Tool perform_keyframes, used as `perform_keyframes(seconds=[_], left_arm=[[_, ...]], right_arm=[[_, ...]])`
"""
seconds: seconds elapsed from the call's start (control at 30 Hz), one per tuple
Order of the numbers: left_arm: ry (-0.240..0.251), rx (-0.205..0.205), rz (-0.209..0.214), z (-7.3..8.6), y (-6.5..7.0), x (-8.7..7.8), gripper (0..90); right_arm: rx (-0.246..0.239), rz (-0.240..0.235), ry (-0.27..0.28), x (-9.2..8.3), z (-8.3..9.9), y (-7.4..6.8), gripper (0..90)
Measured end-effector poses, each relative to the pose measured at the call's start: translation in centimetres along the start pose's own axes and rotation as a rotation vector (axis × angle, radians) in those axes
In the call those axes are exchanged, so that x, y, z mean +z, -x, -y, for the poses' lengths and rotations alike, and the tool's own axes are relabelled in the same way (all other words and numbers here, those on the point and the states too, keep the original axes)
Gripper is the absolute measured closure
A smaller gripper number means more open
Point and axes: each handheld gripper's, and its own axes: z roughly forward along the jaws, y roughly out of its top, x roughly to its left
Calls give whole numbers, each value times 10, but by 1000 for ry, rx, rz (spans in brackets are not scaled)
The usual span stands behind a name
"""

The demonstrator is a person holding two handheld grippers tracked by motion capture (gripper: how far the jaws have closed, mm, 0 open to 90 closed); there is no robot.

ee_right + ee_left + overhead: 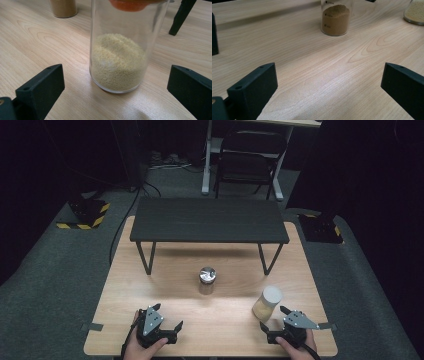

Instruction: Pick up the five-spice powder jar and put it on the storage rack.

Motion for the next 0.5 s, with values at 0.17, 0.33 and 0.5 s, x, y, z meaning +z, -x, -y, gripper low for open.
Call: perform_keyframes(seconds=[0.17, 0.33, 0.5], left_arm=[[-14, 26, 0, -2, 3, 0, 10], [-10, 1, 0, -1, 1, -1, 9], [-12, 5, -3, -1, 1, -2, 9]], right_arm=[[15, -8, 9, -1, 2, 2, 9], [37, -28, 12, -2, 3, 8, 8], [22, -35, 5, -1, 1, 8, 8]])
